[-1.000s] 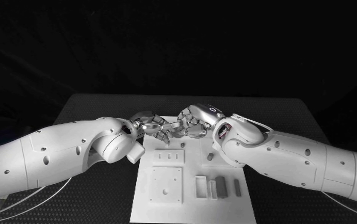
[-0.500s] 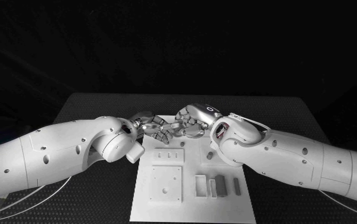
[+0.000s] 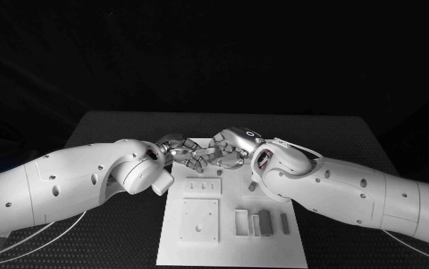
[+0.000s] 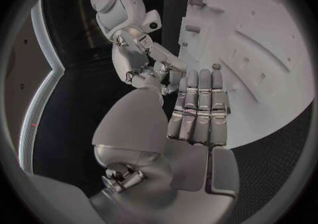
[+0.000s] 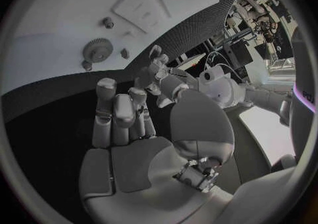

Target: Assemble the parts on the task board

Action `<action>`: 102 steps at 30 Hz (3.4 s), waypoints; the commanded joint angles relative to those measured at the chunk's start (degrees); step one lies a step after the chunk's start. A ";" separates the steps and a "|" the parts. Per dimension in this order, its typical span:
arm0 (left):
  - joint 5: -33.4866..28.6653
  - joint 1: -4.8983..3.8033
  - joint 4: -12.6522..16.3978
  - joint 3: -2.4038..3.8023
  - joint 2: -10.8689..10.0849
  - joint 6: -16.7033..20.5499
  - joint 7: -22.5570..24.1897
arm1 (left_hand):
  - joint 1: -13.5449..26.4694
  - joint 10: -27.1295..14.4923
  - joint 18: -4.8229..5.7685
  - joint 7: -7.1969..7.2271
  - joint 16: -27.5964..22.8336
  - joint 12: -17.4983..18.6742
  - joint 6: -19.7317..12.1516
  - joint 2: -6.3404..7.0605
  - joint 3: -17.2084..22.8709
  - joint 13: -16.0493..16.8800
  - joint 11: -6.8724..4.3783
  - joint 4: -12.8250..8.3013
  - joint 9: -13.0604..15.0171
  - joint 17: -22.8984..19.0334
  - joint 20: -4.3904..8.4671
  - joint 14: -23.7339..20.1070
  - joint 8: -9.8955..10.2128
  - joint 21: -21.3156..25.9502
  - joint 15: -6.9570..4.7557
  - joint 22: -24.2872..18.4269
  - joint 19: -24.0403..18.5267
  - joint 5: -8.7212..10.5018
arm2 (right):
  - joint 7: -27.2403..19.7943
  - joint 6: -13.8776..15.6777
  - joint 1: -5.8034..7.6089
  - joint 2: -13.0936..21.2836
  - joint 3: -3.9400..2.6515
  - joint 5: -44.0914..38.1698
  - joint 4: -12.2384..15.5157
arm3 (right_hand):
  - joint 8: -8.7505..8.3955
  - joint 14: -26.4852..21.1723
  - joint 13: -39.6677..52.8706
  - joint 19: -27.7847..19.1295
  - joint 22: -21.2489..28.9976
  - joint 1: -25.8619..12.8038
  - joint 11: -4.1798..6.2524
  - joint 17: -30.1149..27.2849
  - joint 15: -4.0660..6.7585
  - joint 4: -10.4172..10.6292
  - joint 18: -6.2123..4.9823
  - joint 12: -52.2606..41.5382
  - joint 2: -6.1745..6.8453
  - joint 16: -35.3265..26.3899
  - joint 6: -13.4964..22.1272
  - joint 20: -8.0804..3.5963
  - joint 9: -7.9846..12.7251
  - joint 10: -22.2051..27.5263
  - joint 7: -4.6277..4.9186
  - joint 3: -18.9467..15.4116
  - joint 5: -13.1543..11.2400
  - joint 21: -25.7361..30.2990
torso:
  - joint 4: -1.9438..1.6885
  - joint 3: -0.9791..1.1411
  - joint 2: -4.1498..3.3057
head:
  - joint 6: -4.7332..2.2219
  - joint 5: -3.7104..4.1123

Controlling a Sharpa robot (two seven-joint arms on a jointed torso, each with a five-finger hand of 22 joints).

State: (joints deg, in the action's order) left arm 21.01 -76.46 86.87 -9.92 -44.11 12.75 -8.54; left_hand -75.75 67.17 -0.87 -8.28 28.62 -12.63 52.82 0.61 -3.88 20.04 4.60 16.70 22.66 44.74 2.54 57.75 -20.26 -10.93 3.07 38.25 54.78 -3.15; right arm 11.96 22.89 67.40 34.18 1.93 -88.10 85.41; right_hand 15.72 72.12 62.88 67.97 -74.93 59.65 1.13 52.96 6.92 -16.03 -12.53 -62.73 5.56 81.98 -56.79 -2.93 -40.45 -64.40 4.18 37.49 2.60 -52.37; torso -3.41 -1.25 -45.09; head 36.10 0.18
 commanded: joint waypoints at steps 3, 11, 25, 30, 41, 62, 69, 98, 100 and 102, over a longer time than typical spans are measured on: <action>0.12 -0.02 0.34 0.04 0.33 -0.82 0.21 | -1.65 0.49 0.40 -0.01 0.27 -0.17 0.58 -0.29 -0.76 0.38 -0.08 -0.03 -0.03 0.13 0.03 0.39 -0.34 -0.35 -0.03 0.17 0.39 0.35 | -0.40 -0.48 -0.03 -0.44 0.01 -0.46 0.22 | 0.19 -0.03 0.06 -0.02 -1.11 -0.59 0.07 -0.05 0.30 0.34 -2.47 -0.03 -0.16 -0.01 -1.46 0.25 -0.07 -0.28 0.98 -0.06 0.29 -0.26 | 0.03 0.02 -0.01 | 0.08 0.00; 0.51 -0.02 0.24 0.04 0.32 -0.55 -0.35 | -2.40 0.99 0.41 0.16 0.54 -0.23 1.11 -0.72 -1.73 1.00 -0.28 0.06 0.04 0.27 0.21 0.88 -0.48 -0.49 -0.22 0.42 0.88 0.35 | -0.55 -0.52 -0.04 -0.71 0.01 -0.40 0.59 | 0.18 -0.01 0.06 -0.02 -1.10 -0.61 0.08 -0.01 0.31 0.36 -2.47 -0.03 -0.18 0.01 -1.50 0.25 -0.07 -0.30 0.97 -0.05 0.29 -0.26 | 0.02 0.02 0.00 | 0.15 0.05; 0.40 -0.04 -0.09 0.05 0.39 -0.08 -0.49 | -2.92 1.87 0.34 0.63 0.93 -0.33 2.14 -3.34 -2.15 1.83 -0.73 0.04 0.19 0.44 0.63 1.72 -0.80 -0.65 -0.69 0.71 1.61 0.34 | -0.48 -0.87 -0.07 -1.15 0.40 -0.08 0.04 | 0.18 0.01 0.06 -0.01 -1.10 -0.68 0.10 0.00 0.33 0.40 -2.47 -0.03 -0.24 0.02 -1.58 0.24 -0.09 -0.32 0.94 -0.04 0.29 -0.27 | 0.05 0.06 -0.01 | 0.27 -0.03; 0.71 -0.05 0.02 0.05 0.44 -0.27 -0.73 | -4.97 3.24 0.21 1.34 1.55 -0.69 3.57 -4.34 -2.47 2.56 -1.38 -0.09 0.42 0.69 1.20 2.98 -1.34 -1.06 -1.38 1.08 2.72 0.28 | -0.42 -0.95 -0.07 -1.13 0.45 -0.09 -0.18 | 0.18 -0.02 0.06 -0.01 -1.10 -0.70 0.11 -0.07 0.33 0.41 -2.47 -0.03 -0.25 0.00 -1.61 0.24 -0.09 -0.32 0.93 -0.03 0.29 -0.28 | 0.14 0.06 -0.03 | 0.31 0.14; 0.95 -0.05 -0.14 0.05 0.30 0.03 -1.27 | -8.65 5.02 0.56 2.07 2.12 -0.20 5.49 -3.00 4.19 4.13 -2.03 -0.06 0.38 1.15 2.03 4.45 -1.37 -0.95 -2.10 1.42 4.37 0.22 | -0.33 -0.97 -0.07 -1.20 0.47 -0.13 -0.40 | 0.16 0.01 0.06 -0.01 -1.09 -0.72 0.12 -0.01 0.35 0.42 -2.47 -0.02 -0.28 0.01 -1.64 0.24 -0.10 -0.33 0.92 -0.02 0.29 -0.28 | 0.02 0.09 0.01 | 0.40 0.21; -1.81 -0.04 -0.22 0.06 0.21 0.63 -1.43 | -12.94 5.18 0.87 2.18 2.70 0.23 5.75 -1.22 8.07 6.53 -2.17 -0.36 0.22 2.54 2.21 4.30 -1.03 -0.30 -2.24 1.75 4.50 -0.27 | -0.34 -1.57 -0.09 -1.38 0.49 -0.13 -1.23 | 0.10 -0.01 0.07 -0.02 -1.08 -0.80 0.14 -0.06 0.37 0.47 -2.47 -0.01 -0.36 0.00 -1.65 0.23 -0.09 -0.34 0.91 0.01 0.29 -0.29 | 0.07 0.03 0.03 | 0.30 0.11; -3.40 -0.04 -0.20 0.06 0.26 -0.76 -0.94 | -7.67 4.84 0.87 1.89 2.38 0.78 5.50 2.31 9.49 7.57 -1.99 0.01 0.13 2.76 2.00 4.04 -0.89 0.07 -2.03 1.94 4.52 -1.36 | -0.41 -1.49 -0.13 -1.52 0.59 -0.13 -1.43 | 0.08 0.00 0.07 -0.02 -1.08 -0.79 0.14 -0.04 0.37 0.46 -2.47 -0.01 -0.39 0.01 -1.66 0.22 -0.09 -0.34 0.90 0.03 0.29 -0.29 | 0.06 0.04 0.02 | 0.33 0.22; -6.33 -0.04 -0.36 0.06 0.25 -1.19 -3.84 | 5.44 1.51 0.84 1.74 6.46 -1.86 1.35 9.15 13.10 17.23 -1.97 -1.28 3.14 6.29 1.94 0.85 -7.62 0.31 -1.86 6.77 3.12 -26.37 | -0.58 -1.25 -0.22 -1.72 0.75 -0.14 -1.39 | 0.05 0.05 0.07 -0.02 -1.08 -0.74 0.17 0.04 0.40 0.38 -2.47 -0.01 -0.47 0.03 -1.73 0.20 -0.11 -0.36 0.88 0.08 0.29 -0.31 | 0.06 0.12 0.02 | 0.57 0.38; -6.34 -0.04 -0.37 0.06 0.24 -1.18 -3.89 | 5.30 0.93 0.84 1.89 7.20 -2.82 1.08 9.09 13.38 17.70 -1.99 -1.74 3.83 6.24 1.99 0.51 -8.65 0.14 -1.91 7.40 2.91 -26.90 | -0.59 -1.22 -0.23 -1.72 0.75 -0.14 -1.37 | 0.04 0.04 0.07 -0.02 -1.08 -0.74 0.17 0.01 0.40 0.38 -2.47 -0.01 -0.46 0.03 -1.73 0.19 -0.12 -0.36 0.87 0.08 0.29 -0.31 | 0.06 0.11 0.01 | 0.63 0.40; -6.34 -0.04 -0.40 0.06 0.24 -1.21 -4.17 | 5.31 0.71 0.85 1.87 7.40 -3.09 0.88 9.25 13.42 17.81 -1.97 -1.90 3.99 6.19 1.98 0.37 -8.88 0.12 -1.88 7.59 2.81 -26.89 | -0.61 -1.18 -0.23 -1.75 0.75 -0.14 -1.38 | 0.04 0.04 0.08 -0.02 -1.08 -0.74 0.17 0.01 0.40 0.37 -2.47 -0.01 -0.47 0.03 -1.74 0.19 -0.12 -0.37 0.87 0.08 0.29 -0.32 | 0.05 0.09 0.00 | 0.64 0.40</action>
State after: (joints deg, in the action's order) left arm 15.77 -76.35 86.26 -10.02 -44.01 12.72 -12.93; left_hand -70.76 68.25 -0.86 -6.43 35.90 -15.49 54.21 9.74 9.37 37.81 2.65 14.99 26.65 50.95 4.51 58.54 -28.95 -10.48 1.23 45.79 57.93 -29.90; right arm 11.51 22.75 67.34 32.47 2.55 -87.97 84.08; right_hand 15.59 72.22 62.90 68.07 -74.93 59.07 1.12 52.94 6.82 -15.89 -12.53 -62.73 5.67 81.98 -57.11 -2.83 -40.49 -64.39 3.96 37.62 2.69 -52.36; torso -3.35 -1.14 -45.08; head 36.69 0.56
